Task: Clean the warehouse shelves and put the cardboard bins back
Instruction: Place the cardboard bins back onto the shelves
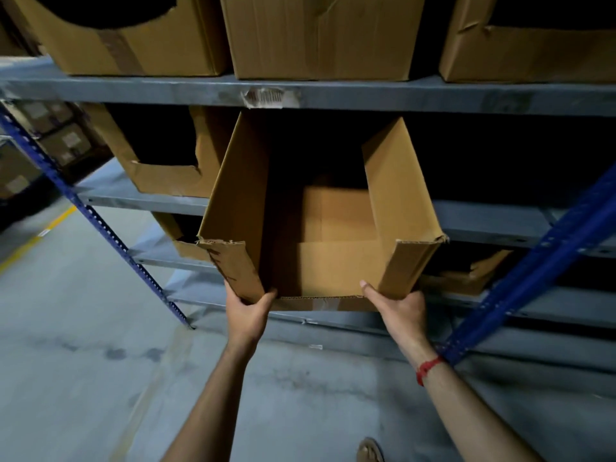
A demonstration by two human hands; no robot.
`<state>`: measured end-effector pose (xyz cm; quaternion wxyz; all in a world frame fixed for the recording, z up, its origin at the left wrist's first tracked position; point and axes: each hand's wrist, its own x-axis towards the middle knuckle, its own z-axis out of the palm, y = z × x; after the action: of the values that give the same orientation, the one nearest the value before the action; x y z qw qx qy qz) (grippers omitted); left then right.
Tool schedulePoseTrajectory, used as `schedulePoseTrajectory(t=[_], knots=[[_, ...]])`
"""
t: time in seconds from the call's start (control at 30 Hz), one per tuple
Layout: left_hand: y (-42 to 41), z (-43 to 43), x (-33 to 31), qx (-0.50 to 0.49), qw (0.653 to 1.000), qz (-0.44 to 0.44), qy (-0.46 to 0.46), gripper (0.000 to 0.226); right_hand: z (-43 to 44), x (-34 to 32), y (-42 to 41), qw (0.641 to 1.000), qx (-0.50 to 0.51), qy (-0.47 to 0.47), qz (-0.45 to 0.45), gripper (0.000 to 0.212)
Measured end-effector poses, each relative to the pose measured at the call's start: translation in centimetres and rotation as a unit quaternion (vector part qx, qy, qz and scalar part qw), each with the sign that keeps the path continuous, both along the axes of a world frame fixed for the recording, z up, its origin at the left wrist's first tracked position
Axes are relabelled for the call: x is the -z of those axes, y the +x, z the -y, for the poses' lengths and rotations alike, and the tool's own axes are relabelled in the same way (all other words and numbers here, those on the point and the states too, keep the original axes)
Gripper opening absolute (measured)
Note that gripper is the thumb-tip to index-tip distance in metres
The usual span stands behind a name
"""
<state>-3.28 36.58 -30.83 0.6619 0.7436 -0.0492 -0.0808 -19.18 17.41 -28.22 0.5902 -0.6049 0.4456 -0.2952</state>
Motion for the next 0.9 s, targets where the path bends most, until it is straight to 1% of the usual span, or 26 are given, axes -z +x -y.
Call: schedulePoseTrajectory(t=[0.07, 0.27, 0.37, 0.4, 0.5, 0.6, 0.67, 0.73, 0.83, 0.9], knots=[[-1.2, -0.6, 0.1, 0.0, 1.0, 0.003, 0.001, 0.067, -0.2, 0.0, -1.0, 1.0, -0.027, -0.003, -0.009, 0.029], [-5.3, -1.0, 0.4, -0.042, 0.999, -0.02, -0.006, 0.057, 0.6, 0.5, -3.4, 0.996, -0.085, -0.004, -0.014, 0.024], [-7.9, -1.0, 1.0, -0.061, 0.998, -0.026, -0.001, 0.044, 1.4, 1.0, -5.1, 0.993, -0.115, -0.002, -0.01, 0.023], [-9.0, -1.0, 1.2, -0.069, 0.997, -0.025, -0.003, 0.04, 1.8, 1.3, -5.8, 0.992, -0.127, -0.003, -0.011, 0.023], [-13.0, -0.7, 2.0, -0.088, 0.996, -0.034, 0.004, 0.04, 3.3, 2.8, -8.6, 0.986, -0.167, 0.006, -0.027, 0.028], [-17.9, 0.5, 2.6, -0.111, 0.993, -0.046, -0.01, 0.021, 5.2, 3.5, -11.9, 0.97, -0.234, 0.023, -0.065, 0.035], [-21.1, 1.6, 3.2, -0.126, 0.99, -0.057, -0.018, 0.021, 6.7, 4.2, -13.9, 0.961, -0.259, 0.017, -0.094, 0.037], [-24.5, 2.2, 3.7, -0.137, 0.988, -0.063, -0.037, 0.024, 7.6, 5.1, -16.0, 0.956, -0.273, 0.0, -0.104, 0.034], [-28.9, 2.4, 4.5, -0.157, 0.985, -0.058, -0.029, 0.037, 7.9, 6.9, -19.5, 0.954, -0.286, -0.019, -0.087, 0.04], [-31.4, 2.2, 4.9, -0.175, 0.983, -0.053, -0.021, 0.04, 7.4, 7.3, -21.6, 0.955, -0.289, -0.032, -0.06, 0.034]])
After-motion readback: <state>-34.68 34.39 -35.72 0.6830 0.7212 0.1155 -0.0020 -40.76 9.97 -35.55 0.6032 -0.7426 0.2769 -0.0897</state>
